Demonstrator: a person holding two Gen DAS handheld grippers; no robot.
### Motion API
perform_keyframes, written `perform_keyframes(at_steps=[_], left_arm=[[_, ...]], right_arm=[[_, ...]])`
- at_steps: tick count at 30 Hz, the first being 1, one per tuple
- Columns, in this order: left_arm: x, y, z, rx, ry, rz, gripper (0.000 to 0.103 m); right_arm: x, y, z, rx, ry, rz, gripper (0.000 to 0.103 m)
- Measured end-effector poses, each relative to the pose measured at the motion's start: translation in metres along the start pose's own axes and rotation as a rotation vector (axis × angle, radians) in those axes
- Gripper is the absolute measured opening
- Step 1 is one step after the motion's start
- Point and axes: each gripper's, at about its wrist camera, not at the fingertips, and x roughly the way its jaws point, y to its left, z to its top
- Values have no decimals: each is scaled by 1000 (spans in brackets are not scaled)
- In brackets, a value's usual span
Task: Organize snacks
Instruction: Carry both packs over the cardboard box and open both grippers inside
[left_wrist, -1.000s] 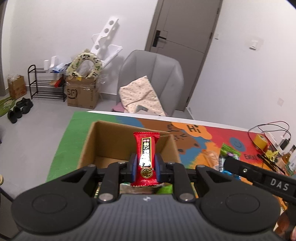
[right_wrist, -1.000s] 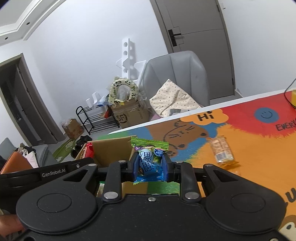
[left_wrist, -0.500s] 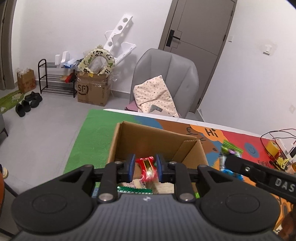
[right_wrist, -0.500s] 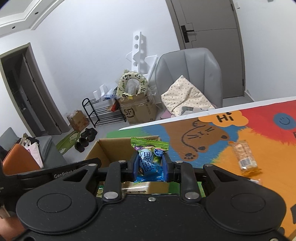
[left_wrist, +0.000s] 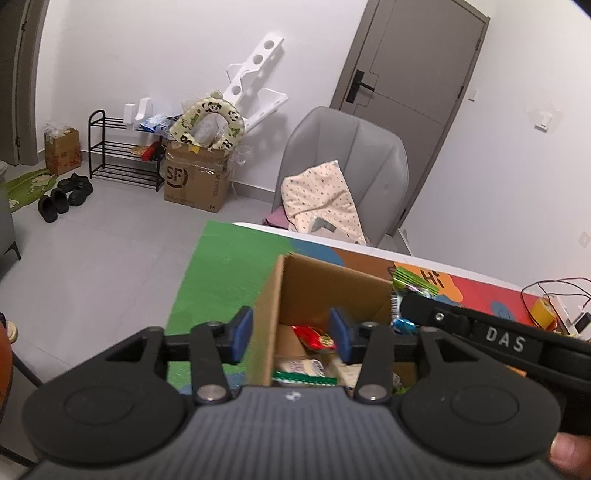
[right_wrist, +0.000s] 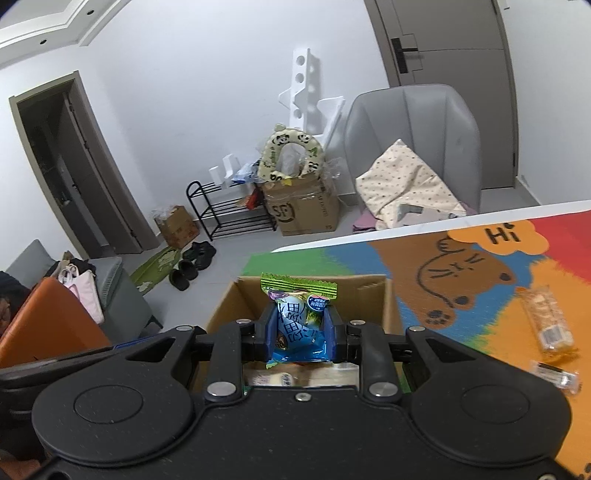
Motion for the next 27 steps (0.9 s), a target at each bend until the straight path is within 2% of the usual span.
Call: perform_keyframes(at_steps=[4,6,9,14,18,25,27], left_arm=[[-3,6,2,-6,-6,10,62],[-4,6,2,-4,-12,17,73],[-6,5,1,2,-19,19,83],[-6,-9,-3,16,-19,6,87],[-5,-26,-7,36,-12,-9,90],[-1,-60,-18,80,8,-48,95],[0,-68,-22,85,17,-61,96]], right_arm=[[4,1,2,47,2,94,33],[2,0,1,44,2,88,33],[-3,-8,0,65,9,81,33],[-21,-26,-5,89,-3,40,33],[-34,-41,-12,95,-7,1,41],[-56,-73,-23,131,-14,-70,43],[-64,-83,-26,141,-18,-89,50]])
